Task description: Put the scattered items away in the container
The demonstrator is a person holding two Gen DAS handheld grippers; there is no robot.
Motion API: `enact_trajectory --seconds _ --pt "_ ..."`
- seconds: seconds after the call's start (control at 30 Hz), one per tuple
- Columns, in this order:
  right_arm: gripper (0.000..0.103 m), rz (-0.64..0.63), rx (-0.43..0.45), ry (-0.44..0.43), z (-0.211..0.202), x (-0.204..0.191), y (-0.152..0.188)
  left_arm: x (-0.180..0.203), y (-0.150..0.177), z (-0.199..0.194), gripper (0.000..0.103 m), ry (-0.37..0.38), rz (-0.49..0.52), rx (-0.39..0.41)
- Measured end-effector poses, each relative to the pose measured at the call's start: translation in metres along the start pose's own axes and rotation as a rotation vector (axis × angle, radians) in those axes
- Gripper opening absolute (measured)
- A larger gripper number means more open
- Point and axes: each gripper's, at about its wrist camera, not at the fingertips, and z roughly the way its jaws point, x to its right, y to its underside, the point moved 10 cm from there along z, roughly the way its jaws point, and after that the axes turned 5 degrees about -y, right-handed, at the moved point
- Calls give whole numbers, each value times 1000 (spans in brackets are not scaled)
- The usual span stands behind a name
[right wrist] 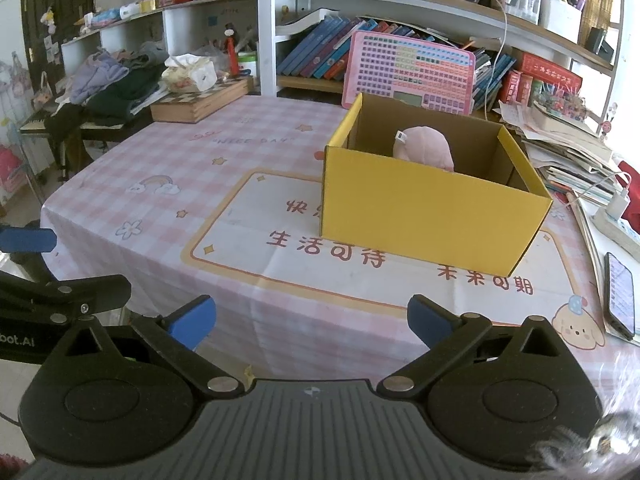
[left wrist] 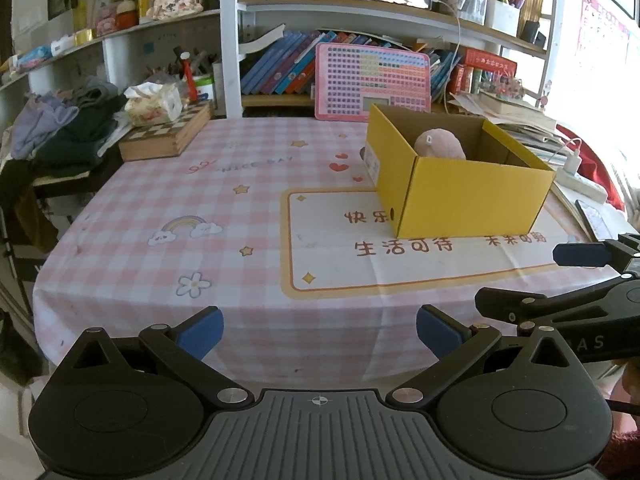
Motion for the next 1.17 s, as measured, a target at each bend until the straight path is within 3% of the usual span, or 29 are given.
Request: enact_trajectory --seconds 1.17 --pt "103 1 -25 12 9 2 0 -2 -3 7 103 59 -19 -3"
